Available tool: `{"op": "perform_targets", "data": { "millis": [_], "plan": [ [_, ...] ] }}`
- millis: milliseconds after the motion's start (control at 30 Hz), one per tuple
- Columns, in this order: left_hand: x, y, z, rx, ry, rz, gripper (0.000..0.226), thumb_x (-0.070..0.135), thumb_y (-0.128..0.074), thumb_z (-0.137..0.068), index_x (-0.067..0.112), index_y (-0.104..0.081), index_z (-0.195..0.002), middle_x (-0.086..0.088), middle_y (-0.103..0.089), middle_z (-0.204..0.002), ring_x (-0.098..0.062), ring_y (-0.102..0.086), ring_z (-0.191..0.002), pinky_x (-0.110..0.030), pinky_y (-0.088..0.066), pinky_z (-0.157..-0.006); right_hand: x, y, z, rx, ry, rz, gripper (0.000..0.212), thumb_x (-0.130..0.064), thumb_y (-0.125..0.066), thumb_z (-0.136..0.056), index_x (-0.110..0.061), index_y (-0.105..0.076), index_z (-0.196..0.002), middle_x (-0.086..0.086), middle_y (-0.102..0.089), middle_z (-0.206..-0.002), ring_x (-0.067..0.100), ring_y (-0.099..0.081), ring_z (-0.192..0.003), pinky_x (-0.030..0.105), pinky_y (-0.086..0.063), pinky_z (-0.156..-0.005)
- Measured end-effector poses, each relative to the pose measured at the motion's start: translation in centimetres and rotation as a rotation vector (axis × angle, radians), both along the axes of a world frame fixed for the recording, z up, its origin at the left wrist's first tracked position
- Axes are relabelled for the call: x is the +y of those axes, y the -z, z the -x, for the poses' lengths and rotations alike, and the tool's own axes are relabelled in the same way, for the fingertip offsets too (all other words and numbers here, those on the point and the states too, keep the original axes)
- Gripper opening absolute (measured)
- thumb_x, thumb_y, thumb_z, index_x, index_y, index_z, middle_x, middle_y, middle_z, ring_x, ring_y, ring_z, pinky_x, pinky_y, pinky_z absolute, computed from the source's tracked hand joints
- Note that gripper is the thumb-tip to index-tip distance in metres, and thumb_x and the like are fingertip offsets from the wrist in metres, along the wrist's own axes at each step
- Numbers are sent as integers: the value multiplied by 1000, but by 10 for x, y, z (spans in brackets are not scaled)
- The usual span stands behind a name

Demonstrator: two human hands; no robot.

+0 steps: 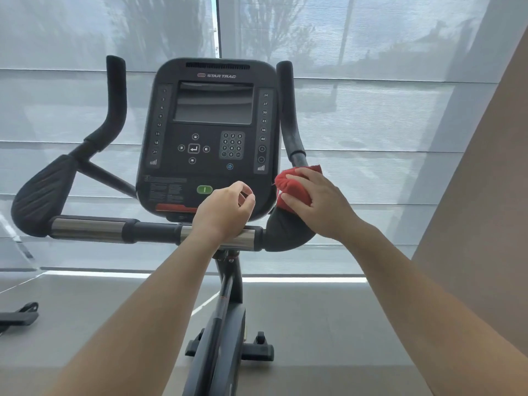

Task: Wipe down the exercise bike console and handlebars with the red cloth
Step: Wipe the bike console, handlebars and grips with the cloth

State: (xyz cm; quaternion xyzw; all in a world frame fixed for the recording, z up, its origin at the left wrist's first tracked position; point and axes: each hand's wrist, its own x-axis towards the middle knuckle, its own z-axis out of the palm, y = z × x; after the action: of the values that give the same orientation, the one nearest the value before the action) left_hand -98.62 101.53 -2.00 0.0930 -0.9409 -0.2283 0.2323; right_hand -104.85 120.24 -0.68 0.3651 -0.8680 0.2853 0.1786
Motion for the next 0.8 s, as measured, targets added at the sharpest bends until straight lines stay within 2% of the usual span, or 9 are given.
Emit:
{"op": "perform_targets", "data": {
  "millis": [67,167,300,467,567,800],
  "plan": [
    [0,1,0,-4,-7,8,20,37,-40,-92,30,-56,-102,14,-63,-84,-13,-61,-82,-33,-51,-74,-3,3,2,-23,-27,48,39,-46,-50,-88,-30,-56,-123,-11,-46,-135,11,-38,-127,37,-30,-108],
    [0,2,0,-7,-5,15,20,37,-40,-92,30,-56,-103,14,-63,-83,-12,-61,-81,-34,-52,-73,2,14,-8,16,-75,186,28,-38,-57,-86,-23,-64,-109,-9,-57,-120,10,-48,-116,31,-36,-103],
    [0,0,2,49,2,45,18,35,-45,-91,30,-56,-105,14,-62,-83,-10,-59,-79,-31,-50,-70,11,11,-13,-8,-147,277,18,-24,-63,-86,-10,-64,-97,-3,-59,-101,10,-53,-98,11,-35,-91],
    [0,-27,23,114,24,27,20,36,-48,-91,28,-57,-106,16,-60,-85,-12,-58,-83,-33,-50,-76,9,-9,11,-168,-84,493,12,-25,-60,-89,-18,-61,-98,-6,-62,-101,-1,-55,-92,2,-34,-80],
    [1,-45,46,139,50,34,21,36,-48,-92,27,-57,-108,16,-59,-86,-13,-56,-83,-33,-48,-78,5,-23,36,-151,-45,540,10,-25,-60,-89,-22,-60,-98,-8,-61,-100,-3,-53,-89,-2,-32,-77],
    [-18,-60,111,125,8,51,23,34,-47,-92,26,-57,-111,15,-59,-87,-13,-58,-84,-33,-49,-80,-11,-55,110,-113,-88,567,8,-24,-60,-89,-28,-55,-94,-10,-57,-98,-1,-53,-89,0,-34,-76]
  ]
}}
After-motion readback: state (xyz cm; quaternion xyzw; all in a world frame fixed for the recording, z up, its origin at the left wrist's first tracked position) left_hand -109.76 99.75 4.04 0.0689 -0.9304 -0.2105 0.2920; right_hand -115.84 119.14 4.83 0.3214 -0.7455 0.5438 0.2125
